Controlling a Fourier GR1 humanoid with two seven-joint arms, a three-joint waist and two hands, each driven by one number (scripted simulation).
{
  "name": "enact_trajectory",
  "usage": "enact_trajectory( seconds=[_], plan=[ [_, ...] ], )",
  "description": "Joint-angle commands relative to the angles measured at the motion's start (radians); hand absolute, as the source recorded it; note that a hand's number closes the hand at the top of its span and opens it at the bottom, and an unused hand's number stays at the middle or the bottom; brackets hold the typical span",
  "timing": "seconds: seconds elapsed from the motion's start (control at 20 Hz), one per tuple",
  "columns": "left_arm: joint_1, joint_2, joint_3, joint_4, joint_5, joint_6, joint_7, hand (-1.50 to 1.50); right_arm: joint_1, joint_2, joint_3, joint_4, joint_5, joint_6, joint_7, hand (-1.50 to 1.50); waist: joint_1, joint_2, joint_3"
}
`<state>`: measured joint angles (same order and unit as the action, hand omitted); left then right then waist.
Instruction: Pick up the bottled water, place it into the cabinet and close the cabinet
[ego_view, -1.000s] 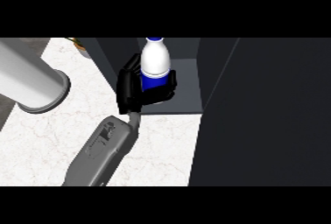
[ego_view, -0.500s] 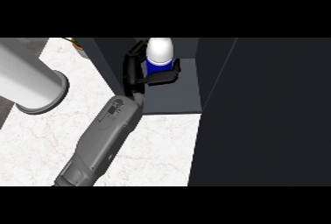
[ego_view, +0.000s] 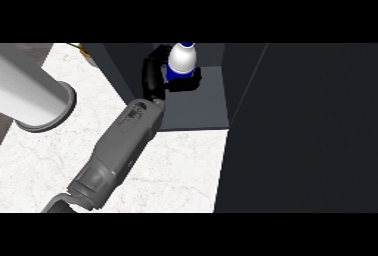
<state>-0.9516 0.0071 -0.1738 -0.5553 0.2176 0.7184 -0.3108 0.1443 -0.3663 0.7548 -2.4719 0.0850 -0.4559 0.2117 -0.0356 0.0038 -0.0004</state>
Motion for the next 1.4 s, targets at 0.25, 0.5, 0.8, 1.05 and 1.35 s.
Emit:
enact_trajectory(
  seconds=[0.25,0.5,0.8,1.05,1.35],
  plan=[
    [-0.070,-0.007,0.054,0.203,0.025,0.034,-0.079,1.50,-0.007,0.017,0.044,-0.038,0.078,-0.015,0.032,-1.50,0.000,0.004,-0.001],
    [-0.073,0.011,0.111,0.301,0.041,0.020,-0.165,1.50,0.021,-0.030,0.037,-0.049,0.047,-0.001,-0.016,-1.50,-0.023,0.015,-0.001],
    [-0.133,-0.001,0.088,0.395,-0.010,0.093,-0.163,-1.50,0.035,-0.064,0.000,-0.103,-0.009,0.017,-0.014,-1.50,-0.032,0.017,-0.001],
    [-0.124,0.004,0.068,0.459,-0.042,0.115,-0.160,-1.50,0.053,-0.075,0.011,-0.090,-0.009,0.019,-0.055,-1.50,-0.040,0.018,0.000],
    [-0.162,0.020,0.074,0.485,-0.053,0.154,-0.138,-1.50,0.058,-0.080,0.031,-0.085,0.003,0.013,-0.055,-1.50,-0.043,0.019,-0.001]
  ],
)
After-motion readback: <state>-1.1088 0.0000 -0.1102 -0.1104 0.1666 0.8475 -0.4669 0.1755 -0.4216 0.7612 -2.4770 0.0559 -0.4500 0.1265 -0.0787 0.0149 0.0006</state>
